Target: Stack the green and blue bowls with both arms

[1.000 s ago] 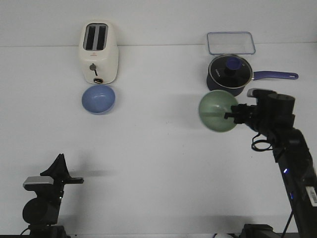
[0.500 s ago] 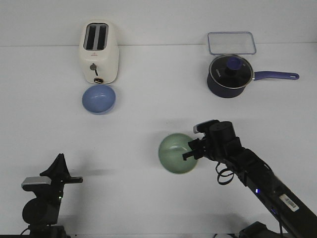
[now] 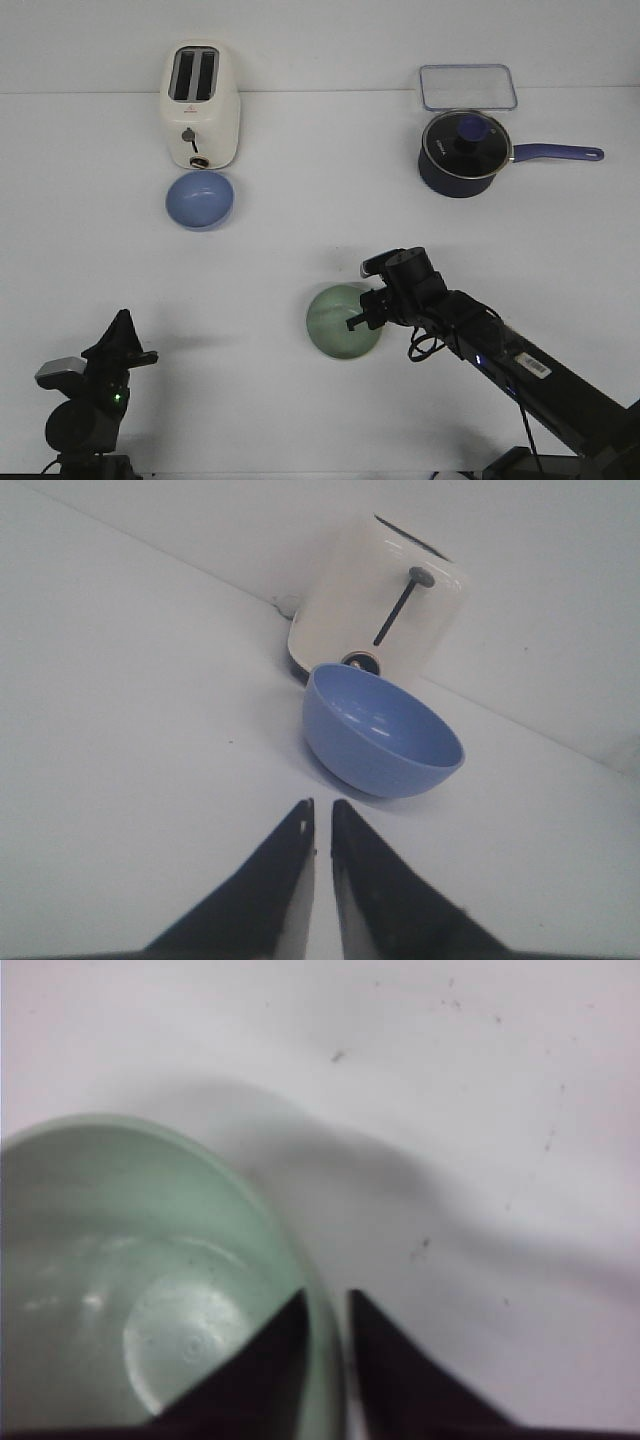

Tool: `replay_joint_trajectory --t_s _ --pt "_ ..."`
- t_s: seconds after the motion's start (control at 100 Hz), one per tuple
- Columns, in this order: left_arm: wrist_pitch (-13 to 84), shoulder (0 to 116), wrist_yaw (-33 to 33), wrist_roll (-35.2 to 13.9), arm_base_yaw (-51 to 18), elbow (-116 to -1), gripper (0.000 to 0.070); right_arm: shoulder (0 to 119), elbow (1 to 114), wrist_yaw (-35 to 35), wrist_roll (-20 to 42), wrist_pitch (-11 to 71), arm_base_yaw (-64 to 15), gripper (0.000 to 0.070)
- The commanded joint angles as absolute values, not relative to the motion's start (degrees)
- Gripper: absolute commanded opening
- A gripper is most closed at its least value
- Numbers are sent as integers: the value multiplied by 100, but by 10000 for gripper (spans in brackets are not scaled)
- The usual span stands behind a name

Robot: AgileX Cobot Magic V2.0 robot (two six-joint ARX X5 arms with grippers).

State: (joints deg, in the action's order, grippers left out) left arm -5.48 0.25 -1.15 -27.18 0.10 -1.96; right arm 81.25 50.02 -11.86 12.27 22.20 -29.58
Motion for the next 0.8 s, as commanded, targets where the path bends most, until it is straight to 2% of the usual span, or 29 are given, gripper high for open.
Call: replay_joint_trajectory --t_s 0.0,0.08,0.22,0.38,0.46,0.56,0.79 --pt "-607 19 -104 -3183 3 -150 12 8136 5048 -1210 1149 2080 -2995 302" --pt "-604 21 -104 -3393 3 -235 12 7972 5078 -1208 1146 2099 -2912 333" --pt "-401 102 -45 -3385 3 -574 14 7336 5107 -1203 1142 2106 -2630 337" --pt "-8 801 -381 -3107 5 -1306 15 6431 5107 -1203 1011 2230 -2161 336" --pt "84 1509 -642 -2853 5 -1750 15 6051 5107 -1194 926 2375 -1944 336" --pt "80 2687 -646 -2563 16 -2349 15 5732 5107 -1194 908 2615 -1734 336" --pt "-10 5708 -78 -2283 16 -3953 23 5594 5092 -1103 725 3092 -1610 336"
